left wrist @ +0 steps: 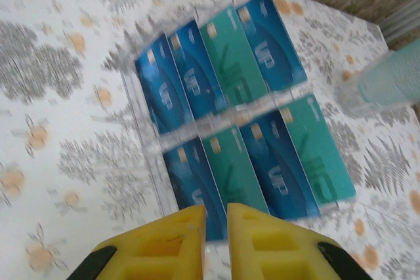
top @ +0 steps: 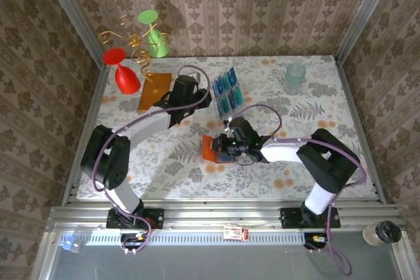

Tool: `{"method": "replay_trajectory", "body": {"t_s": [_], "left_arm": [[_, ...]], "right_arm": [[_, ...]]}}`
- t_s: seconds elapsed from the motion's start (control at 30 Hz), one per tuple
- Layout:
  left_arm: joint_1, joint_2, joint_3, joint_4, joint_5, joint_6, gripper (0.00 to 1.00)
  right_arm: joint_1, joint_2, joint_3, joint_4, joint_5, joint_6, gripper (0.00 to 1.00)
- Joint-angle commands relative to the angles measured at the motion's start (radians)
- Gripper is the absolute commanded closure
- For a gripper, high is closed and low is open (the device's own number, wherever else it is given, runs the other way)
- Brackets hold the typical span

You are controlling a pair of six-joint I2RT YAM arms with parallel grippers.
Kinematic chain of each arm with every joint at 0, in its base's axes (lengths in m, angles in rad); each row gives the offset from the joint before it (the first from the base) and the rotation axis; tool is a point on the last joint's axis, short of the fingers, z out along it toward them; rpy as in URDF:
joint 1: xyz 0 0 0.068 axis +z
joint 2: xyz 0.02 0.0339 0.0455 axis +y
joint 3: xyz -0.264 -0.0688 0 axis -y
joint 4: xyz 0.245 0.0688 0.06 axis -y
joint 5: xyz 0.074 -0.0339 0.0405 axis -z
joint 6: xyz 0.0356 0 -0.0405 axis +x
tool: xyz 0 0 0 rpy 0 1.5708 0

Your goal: Put the credit cards into the card holder

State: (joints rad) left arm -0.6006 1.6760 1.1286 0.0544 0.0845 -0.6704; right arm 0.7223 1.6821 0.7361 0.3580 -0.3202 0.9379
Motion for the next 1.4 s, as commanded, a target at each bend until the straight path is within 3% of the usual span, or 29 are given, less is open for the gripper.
{"method": "replay_trajectory", "body": {"t_s": [0.0, 0.33, 0.7, 1.07, 1.23, 1.37], "left_arm": [[-0.034, -0.058, -0.057, 0.061, 0.008, -0.082, 0.8], [-0.146, -0.237, -0.223, 0.092, -0.103, -0.14, 0.77], [-0.355, -0.182, -0.325, 0.23, -0.197, -0.253, 0.77], [-0.395, -0.125, -0.468, 0.296, -0.244, -0.281, 0.79], [-0.396, -0.118, -0.482, 0.227, -0.287, -0.199, 0.78], [-0.401, -0.087, -0.475, 0.18, -0.312, -0.113, 0.69]], "right_arm": [[-0.01, -0.024, 0.021, -0.044, 0.013, -0.029, 1.0], [-0.112, -0.062, -0.045, -0.05, 0.011, -0.042, 1.0], [-0.158, -0.045, -0.079, -0.068, 0.01, -0.067, 1.0], [-0.162, -0.028, -0.117, -0.051, 0.023, -0.068, 1.0], [-0.162, -0.03, -0.117, -0.054, 0.021, -0.074, 1.0], [-0.162, -0.032, -0.106, -0.069, 0.019, -0.09, 1.0]]}}
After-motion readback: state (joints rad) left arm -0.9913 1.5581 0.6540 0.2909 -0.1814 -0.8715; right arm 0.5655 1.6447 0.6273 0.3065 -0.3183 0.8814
